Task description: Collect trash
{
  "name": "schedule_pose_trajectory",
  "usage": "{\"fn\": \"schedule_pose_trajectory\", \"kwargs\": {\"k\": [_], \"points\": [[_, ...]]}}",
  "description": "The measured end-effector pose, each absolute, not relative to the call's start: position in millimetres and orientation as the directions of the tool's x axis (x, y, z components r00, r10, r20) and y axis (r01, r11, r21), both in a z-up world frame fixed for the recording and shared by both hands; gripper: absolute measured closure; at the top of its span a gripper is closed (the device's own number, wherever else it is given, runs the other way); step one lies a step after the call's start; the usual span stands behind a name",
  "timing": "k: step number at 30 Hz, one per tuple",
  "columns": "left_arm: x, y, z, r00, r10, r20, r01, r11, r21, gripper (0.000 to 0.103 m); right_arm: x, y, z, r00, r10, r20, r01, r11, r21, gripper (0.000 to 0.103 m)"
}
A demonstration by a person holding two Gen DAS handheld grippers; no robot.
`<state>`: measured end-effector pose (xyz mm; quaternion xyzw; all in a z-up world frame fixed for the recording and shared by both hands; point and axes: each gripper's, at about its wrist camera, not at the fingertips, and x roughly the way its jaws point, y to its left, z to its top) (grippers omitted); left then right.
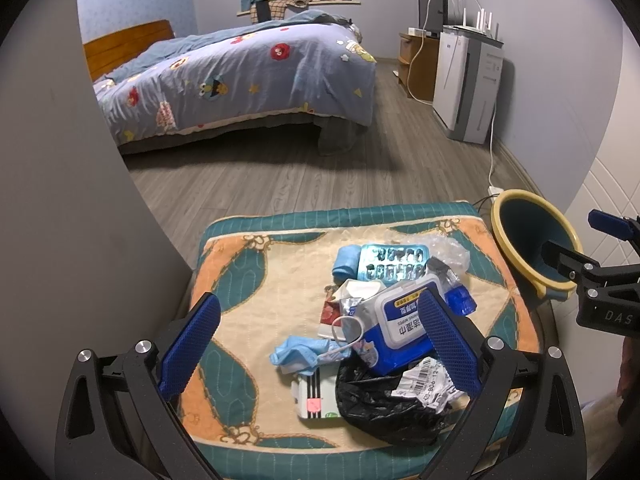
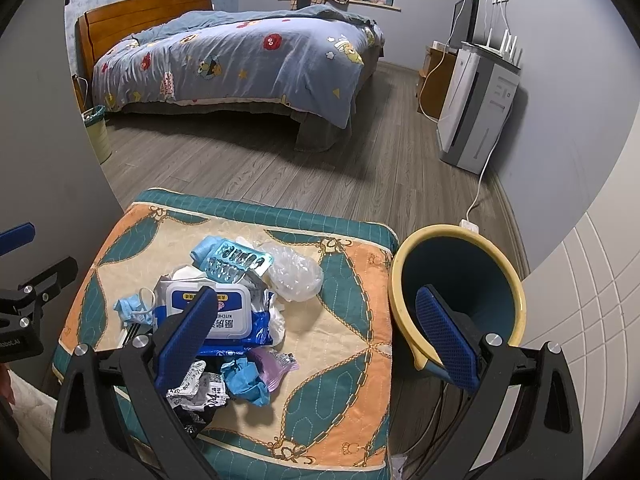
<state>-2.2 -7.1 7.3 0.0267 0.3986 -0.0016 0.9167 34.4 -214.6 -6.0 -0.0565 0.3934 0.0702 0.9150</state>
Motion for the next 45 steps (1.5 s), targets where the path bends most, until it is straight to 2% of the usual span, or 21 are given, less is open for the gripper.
{"fn": "schedule_pose_trajectory", "kwargs": {"k": [30,40,45], "points": [[-3,-9,11,0.684,-0.008,-0.729,0.053,0.998,0.039,0.005,35,-214,-6,0.677,0.081,-0.732,-0.171,0.984,-0.049,0.006],[6,-2,18,0.710,0.045,-0.703,0.018,0.996,0.083,0.005,38,-213,-6,0.676,0.079,-0.732,-0.172,0.984,-0.053,0.006],[20,5,17,0.682,0.002,-0.732,0.047,0.998,0.047,0.005,44,-213,-9,0.667,0.076,-0.741,-0.158,0.987,-0.041,0.006]]}}
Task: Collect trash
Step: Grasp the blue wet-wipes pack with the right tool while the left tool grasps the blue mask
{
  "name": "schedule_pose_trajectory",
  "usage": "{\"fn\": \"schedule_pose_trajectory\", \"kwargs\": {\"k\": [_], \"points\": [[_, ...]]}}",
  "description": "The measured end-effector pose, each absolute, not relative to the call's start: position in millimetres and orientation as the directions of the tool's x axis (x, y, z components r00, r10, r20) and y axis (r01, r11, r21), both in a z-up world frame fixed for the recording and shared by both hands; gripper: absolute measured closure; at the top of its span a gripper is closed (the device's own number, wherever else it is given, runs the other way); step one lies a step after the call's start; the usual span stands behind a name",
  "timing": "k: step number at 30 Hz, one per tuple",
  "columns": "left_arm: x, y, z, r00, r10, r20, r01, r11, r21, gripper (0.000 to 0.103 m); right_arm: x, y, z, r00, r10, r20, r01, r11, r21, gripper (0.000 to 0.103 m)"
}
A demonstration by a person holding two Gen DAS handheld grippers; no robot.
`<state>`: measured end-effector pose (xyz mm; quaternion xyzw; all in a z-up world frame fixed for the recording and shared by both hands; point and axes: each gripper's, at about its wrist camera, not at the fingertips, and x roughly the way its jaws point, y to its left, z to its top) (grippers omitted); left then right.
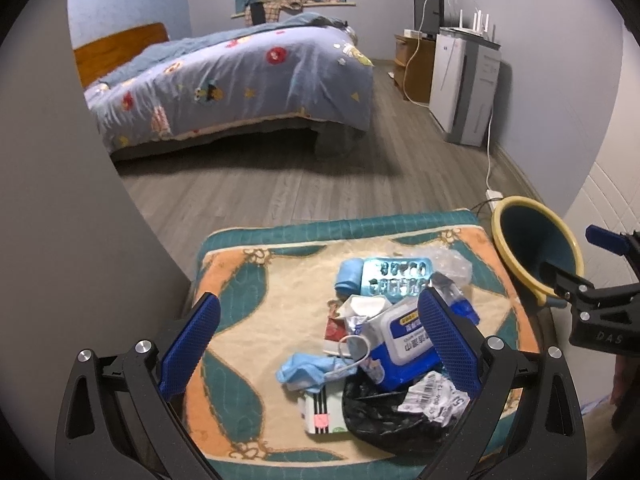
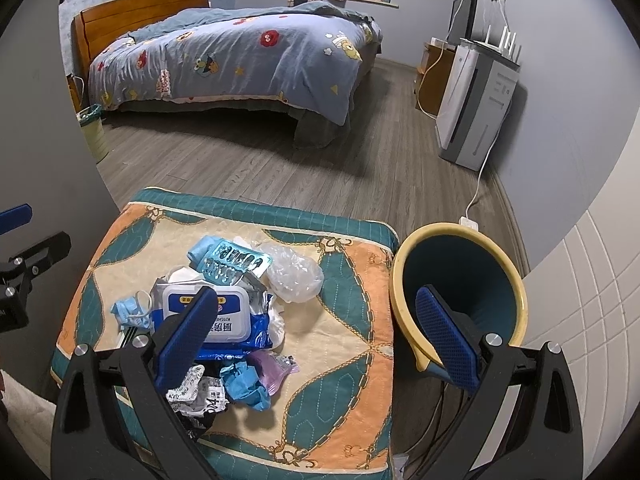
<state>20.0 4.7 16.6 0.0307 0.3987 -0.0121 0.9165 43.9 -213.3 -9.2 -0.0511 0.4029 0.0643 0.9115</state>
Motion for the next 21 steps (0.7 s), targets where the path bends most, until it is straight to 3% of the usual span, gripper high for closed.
{"fn": "schedule_pose_trajectory", "kwargs": {"k": [10,16,21], "points": [[64,17,-16,0.616,0.020,-0.787,0.030,0.998,0.048,0.005,99,-228,-48,0.556,0.184,-0.810,-0.067,0.982,0.177,0.006],[85,26,-43,0.570,0.028,-0.821,0.027,0.998,0.052,0.005,124,-220,-86,0.472,0.219,-0.854,-0.055,0.974,0.219,0.006],[95,29,-54,0.561,0.027,-0.828,0.032,0.998,0.055,0.005,131,-197,-120,0.358,0.259,-0.897,-0.114,0.966,0.234,0.040]]}}
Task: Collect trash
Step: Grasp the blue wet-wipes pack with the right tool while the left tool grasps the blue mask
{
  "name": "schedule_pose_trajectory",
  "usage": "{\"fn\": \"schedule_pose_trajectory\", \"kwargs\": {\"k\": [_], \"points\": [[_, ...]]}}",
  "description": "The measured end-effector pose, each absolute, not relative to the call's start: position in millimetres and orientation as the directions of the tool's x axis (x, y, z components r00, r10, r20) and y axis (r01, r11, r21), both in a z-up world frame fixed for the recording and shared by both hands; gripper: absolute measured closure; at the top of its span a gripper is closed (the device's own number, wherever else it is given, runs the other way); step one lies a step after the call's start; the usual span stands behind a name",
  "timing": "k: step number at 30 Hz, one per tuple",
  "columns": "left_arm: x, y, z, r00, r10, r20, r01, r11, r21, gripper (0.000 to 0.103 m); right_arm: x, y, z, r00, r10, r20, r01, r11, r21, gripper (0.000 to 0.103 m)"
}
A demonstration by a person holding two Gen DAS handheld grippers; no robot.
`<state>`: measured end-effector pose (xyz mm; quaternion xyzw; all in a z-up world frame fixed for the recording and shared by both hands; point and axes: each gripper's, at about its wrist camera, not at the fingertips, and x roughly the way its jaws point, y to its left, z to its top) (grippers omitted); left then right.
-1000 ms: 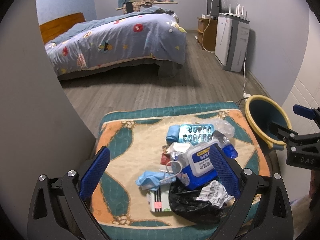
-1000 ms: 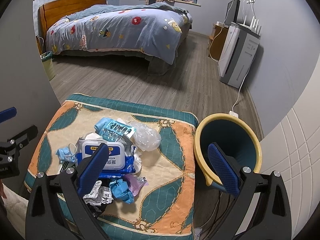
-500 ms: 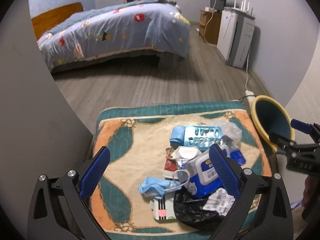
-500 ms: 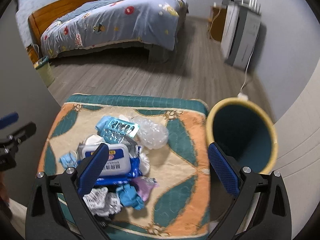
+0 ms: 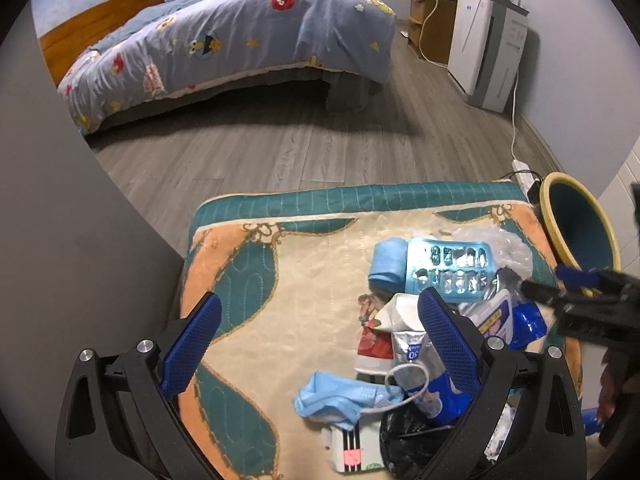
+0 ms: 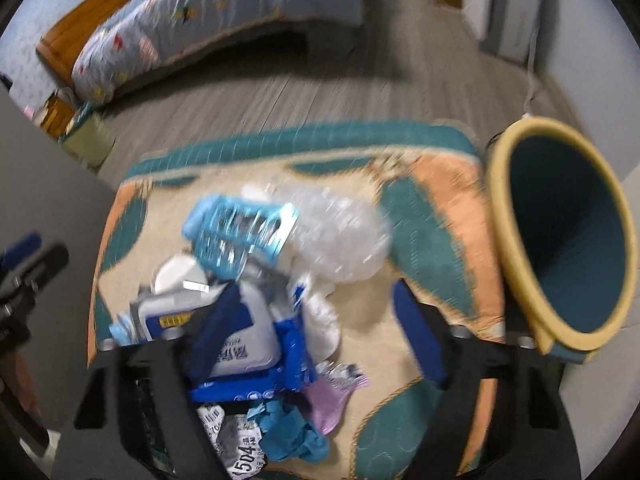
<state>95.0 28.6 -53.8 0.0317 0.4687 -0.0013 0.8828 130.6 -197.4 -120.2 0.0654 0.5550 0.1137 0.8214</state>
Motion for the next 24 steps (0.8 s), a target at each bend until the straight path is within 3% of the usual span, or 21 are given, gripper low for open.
{"fn": "schedule_pose_trajectory", "kwargs": {"k": [3,5,7,19,24], "points": [[100,29,-57,0.555,0.020,-0.831,0.045,0.998,0.055,0.005,132,-196,-136,0.289,0.292,-0.912,-0.105,0.956,0.273,0.060],[101,31,-59,0.547,0.013,-0.837,0.051,0.998,0.049,0.006,131,-197,-136,0.271,0.326,-0.906,-0.101,0.945,0.310,0.092],[101,33,-60,0.536,-0.022,-0.844,0.052,0.999,0.007,0.006,129,-199,-132,0.273,0.339,-0.900,-0.107,0.941,0.322,0.098],[80,35,-68,0.481,-0.071,-0.874,0.082,0.996,-0.036,0.008,107,-216,-36,0.473,0.384,-0.793,-0.198,0.923,0.329,0.100],[77,31,-83,0.408,-0.074,-0.910,0.110,0.993,-0.031,0.012,107,-229,-13,0.555,0.322,-0.767,-0.176,0.946,0.271,0.100]]}}
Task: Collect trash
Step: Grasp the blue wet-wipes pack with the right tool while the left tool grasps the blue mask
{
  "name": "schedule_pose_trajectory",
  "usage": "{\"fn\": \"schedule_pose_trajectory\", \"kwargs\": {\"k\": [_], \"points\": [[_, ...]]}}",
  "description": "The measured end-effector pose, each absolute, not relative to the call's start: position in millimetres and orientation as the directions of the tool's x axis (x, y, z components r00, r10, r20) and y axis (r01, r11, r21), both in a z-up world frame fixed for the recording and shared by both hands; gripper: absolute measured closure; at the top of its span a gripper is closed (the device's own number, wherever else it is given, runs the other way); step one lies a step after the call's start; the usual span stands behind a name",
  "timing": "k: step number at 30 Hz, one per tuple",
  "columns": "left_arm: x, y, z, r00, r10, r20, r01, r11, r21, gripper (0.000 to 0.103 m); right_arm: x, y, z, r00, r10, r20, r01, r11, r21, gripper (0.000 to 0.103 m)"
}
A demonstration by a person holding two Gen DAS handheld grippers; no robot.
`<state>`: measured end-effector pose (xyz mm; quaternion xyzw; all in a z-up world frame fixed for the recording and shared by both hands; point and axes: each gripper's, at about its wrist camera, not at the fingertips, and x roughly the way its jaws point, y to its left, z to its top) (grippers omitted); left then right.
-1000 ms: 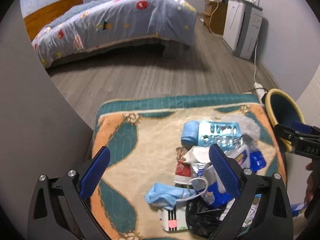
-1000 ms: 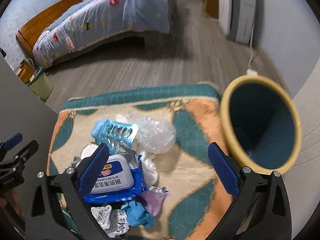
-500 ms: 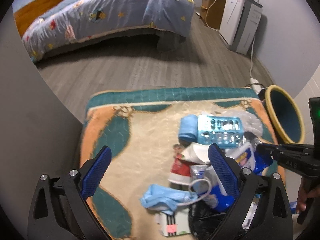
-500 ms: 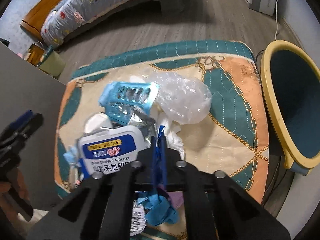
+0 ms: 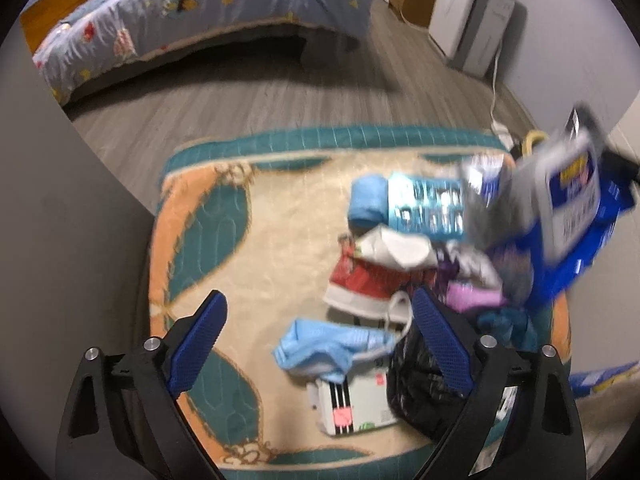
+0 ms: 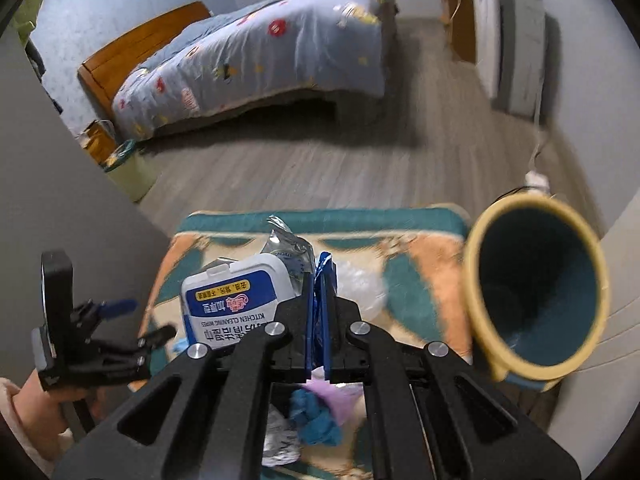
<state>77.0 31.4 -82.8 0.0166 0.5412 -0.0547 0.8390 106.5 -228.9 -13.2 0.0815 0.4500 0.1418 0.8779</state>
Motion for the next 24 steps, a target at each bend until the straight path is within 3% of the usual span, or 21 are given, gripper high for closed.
{"fn": "schedule_pose_trajectory", "kwargs": {"k": [11,13,15,19,21,24], "points": [[75,2,-137,0.211,-0.019,-0.977,0.260,0.965,0.037,0.031,119,-244,-28,0.539,0.290,-0.791,-0.127,0.956,0.264,0.100],[75,-1,-147,0.177,0.003,-0.984,0.283,0.958,0.054,0.044,113,-247,-30,0.536,0.292,-0.792,-0.121,0.955,0.271,0.100],[73,-4,-152,0.167,0.031,-0.985,0.299,0.951,0.081,0.048,114,-249,-31,0.532,0.289,-0.796,-0.112,0.956,0.272,0.100],[69,-8,-145,0.207,0.068,-0.976,0.322,0.937,0.134,0.077,112,-256,-30,0.534,0.290,-0.794,-0.100,0.955,0.281,0.100],[67,-7,-138,0.224,0.064,-0.972,0.318,0.939,0.135,0.084,110,-260,-27,0.541,0.289,-0.790,-0.098,0.954,0.282,0.100],[63,-5,-124,0.270,0.051,-0.961,0.309,0.941,0.137,0.085,106,-266,-20,0.557,0.282,-0.781,-0.092,0.956,0.280,0.100]]}}
